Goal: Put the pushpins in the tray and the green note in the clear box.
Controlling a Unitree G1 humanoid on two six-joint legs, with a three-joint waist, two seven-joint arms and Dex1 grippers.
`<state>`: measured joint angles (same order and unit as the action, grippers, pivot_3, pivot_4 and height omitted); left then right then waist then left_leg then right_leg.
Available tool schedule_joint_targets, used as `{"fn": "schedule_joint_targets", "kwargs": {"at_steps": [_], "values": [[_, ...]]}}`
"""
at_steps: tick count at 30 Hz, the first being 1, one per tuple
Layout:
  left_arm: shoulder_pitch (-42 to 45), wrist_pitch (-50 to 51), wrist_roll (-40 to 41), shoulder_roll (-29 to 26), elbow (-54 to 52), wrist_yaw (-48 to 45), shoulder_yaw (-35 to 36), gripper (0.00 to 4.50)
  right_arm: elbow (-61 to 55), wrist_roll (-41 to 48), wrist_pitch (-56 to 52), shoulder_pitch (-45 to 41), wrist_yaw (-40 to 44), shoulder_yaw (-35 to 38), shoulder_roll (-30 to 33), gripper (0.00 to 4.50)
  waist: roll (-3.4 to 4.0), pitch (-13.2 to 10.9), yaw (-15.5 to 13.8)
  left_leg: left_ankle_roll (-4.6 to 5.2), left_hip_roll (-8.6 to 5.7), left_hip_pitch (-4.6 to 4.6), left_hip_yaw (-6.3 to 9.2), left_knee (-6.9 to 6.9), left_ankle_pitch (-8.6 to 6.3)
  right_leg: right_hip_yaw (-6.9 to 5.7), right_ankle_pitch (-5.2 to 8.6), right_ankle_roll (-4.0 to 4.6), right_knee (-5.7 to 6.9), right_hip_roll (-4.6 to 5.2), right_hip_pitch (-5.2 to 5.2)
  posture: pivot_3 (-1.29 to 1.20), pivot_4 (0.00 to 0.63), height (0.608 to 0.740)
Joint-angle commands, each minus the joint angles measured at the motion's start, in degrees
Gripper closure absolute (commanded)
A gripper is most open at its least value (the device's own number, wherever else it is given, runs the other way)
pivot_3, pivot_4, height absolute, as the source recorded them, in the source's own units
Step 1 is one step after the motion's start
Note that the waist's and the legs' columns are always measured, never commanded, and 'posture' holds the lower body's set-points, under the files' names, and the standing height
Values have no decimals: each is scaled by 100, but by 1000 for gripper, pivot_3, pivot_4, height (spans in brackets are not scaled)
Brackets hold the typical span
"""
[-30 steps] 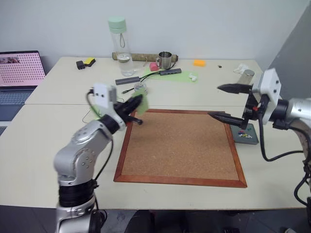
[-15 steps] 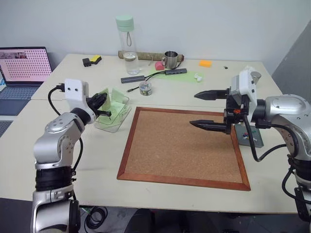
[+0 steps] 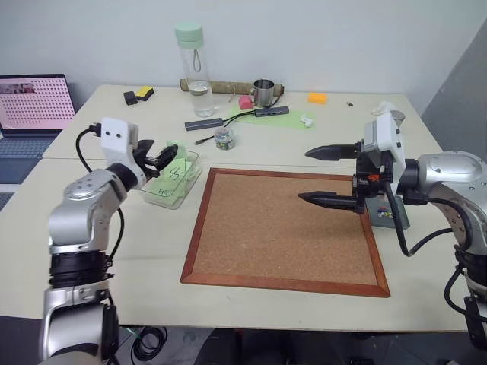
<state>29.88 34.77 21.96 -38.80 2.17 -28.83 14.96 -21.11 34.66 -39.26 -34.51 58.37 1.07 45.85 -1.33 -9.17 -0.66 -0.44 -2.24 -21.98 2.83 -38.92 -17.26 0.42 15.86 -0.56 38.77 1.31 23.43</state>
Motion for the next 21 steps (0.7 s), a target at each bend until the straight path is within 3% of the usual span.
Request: {"fn": "schedule_joint_targets", "kwargs": {"at_steps": [1, 5, 8, 15, 21], "values": [[-440, -17, -24, -756, -536, -516, 356, 686, -196, -66, 112, 330, -215, 436, 170, 0, 0, 0, 25, 0, 0, 0, 0, 2, 0, 0, 0, 0, 0, 0, 1, 0, 150, 740], [-1739, -687, -354, -1792, -727, -1588, 623, 686, -5, -385, 529, 1053, -84, 937, 592, 0, 9, -5, 31, 3, 0, 1, -2, 5, -2, 1, 1, 2, -2, 3, 0, 0, 150, 740], [-2780, -1123, -479, -2245, -599, -2272, 1095, 686, 225, -661, 1000, 1625, 303, 1213, 1020, 0, 19, -12, 39, 4, 2, 5, -5, 16, -3, 1, 3, 5, -17, 5, -5, 0, 150, 740], [-4000, -2010, -615, -2425, 345, -3109, 1915, 686, 1371, -893, 1493, 2677, 1181, 2050, 1888, 0, 29, -19, 5, 13, 3, 10, -6, 17, -8, -7, 4, 9, -19, 11, -14, 0, 150, 740], [-3987, -2163, -503, -2349, 661, -3243, 2038, 686, 1834, -1005, 1805, 2810, 1383, 2186, 2045, 0, 29, -19, 8, 15, 5, 11, -6, 17, -9, -11, 4, 9, -18, 11, -16, 0, 150, 740]]}}
